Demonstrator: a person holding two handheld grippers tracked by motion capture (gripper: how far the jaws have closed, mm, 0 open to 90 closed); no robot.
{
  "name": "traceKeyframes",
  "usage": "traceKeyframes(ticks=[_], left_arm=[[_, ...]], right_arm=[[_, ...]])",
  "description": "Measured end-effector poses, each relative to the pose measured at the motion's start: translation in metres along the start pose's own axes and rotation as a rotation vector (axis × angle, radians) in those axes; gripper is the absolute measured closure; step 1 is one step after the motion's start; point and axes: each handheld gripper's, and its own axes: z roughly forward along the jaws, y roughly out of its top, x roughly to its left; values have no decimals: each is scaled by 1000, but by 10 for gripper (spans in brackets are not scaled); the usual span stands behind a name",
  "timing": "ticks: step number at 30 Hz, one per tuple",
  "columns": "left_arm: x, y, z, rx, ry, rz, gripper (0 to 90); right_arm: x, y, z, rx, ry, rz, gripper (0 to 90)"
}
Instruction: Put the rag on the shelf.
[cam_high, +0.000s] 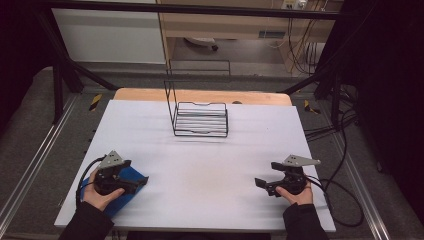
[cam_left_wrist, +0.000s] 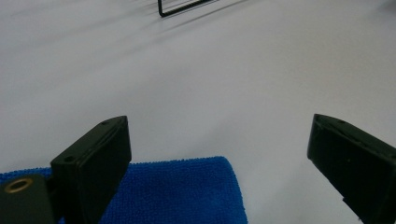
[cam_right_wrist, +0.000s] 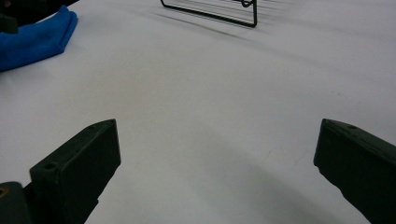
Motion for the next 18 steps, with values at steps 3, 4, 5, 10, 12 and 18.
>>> traceKeyframes(ticks=[3,4,5,10,12,18], left_arm=[[-1,0,0,6,5,-4,71],[-1,0,0,8,4,-3,74],[-1,0,0,8,4,-3,82],[-5,0,-1,22,8,7,113],[-8,0,-1,42,18,24,131],[-15,0,1,89,41,36,196]], right_arm=[[0,0,0,1,-1,-5,11],[0,0,0,1,-1,-5,11],[0,0,0,1,0,-5,11],[0,0,0,4,-3,-4,11],[0,0,1,10,-5,-5,11],[1,-1,2,20,-7,-3,12]])
